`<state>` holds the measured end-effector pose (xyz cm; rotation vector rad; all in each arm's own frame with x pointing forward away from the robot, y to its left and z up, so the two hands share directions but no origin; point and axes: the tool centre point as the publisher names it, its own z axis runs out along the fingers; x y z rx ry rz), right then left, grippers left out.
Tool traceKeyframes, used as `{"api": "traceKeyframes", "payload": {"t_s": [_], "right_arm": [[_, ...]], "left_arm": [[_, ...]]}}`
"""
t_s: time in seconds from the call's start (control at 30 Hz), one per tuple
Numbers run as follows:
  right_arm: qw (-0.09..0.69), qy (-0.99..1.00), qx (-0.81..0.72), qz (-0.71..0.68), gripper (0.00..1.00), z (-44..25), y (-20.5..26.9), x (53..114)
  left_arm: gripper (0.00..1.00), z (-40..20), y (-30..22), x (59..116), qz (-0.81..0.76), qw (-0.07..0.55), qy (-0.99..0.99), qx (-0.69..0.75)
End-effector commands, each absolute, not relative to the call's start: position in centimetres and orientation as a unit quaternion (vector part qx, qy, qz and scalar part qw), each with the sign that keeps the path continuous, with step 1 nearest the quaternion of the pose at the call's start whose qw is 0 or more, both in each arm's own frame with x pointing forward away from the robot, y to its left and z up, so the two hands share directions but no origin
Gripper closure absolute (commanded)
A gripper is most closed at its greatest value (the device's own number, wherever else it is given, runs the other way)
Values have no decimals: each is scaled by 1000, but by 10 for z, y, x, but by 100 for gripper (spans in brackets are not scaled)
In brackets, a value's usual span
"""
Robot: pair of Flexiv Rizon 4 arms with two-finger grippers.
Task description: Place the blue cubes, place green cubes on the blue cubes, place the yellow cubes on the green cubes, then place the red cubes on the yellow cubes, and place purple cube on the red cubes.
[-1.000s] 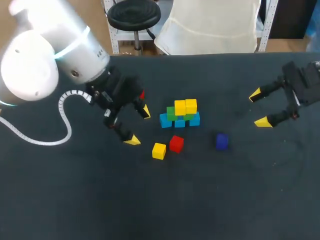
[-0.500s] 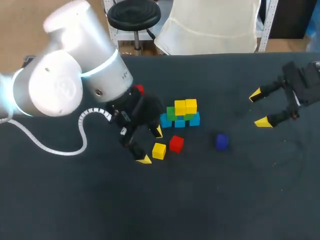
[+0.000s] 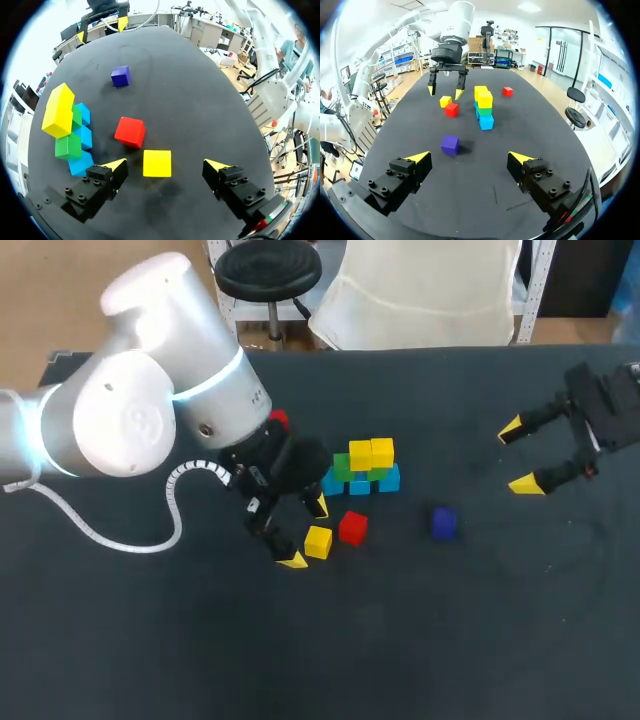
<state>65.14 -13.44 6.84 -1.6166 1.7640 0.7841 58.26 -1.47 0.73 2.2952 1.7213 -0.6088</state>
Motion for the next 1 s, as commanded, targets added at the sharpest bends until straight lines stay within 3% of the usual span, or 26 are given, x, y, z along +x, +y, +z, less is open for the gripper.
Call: {"api": "traceKeyframes", "payload": {"t_s": [0.03, 0.07, 0.13, 0.37, 0.43, 0.5, 0.63, 0.7, 0.83, 0.87, 1.0], "right_arm": [[307, 666, -611, 298, 0, 67, -134, 653], [307, 666, -611, 298, 0, 67, -134, 653], [307, 666, -611, 298, 0, 67, -134, 653], [307, 666, -611, 298, 0, 67, -134, 653], [307, 666, -611, 298, 0, 67, -134, 653], [307, 666, -611, 298, 0, 67, -134, 653], [307, 666, -611, 298, 0, 67, -134, 653], [307, 666, -611, 298, 0, 67, -134, 653], [307, 666, -611, 298, 0, 67, -134, 653], [307, 666, -611, 298, 0, 67, -134, 653], [307, 666, -611, 298, 0, 67, -134, 653]], "left_arm": [[36, 5, -14, 584, -202, 96, 589, 776], [51, 4, -13, 584, -202, 95, 590, 776], [57, 2, -13, 584, -203, 94, 591, 775], [51, -1, -14, 584, -207, 97, 595, 771], [35, -1, -15, 584, -209, 101, 593, 771], [43, 0, -16, 584, -207, 101, 591, 773], [33, 0, -19, 584, -208, 101, 589, 774], [43, 0, -19, 584, -209, 104, 590, 773], [82, -3, -22, 583, -209, 105, 593, 771], [98, -3, -22, 583, -209, 105, 593, 771], [100, -4, -22, 582, -209, 110, 595, 768]]}}
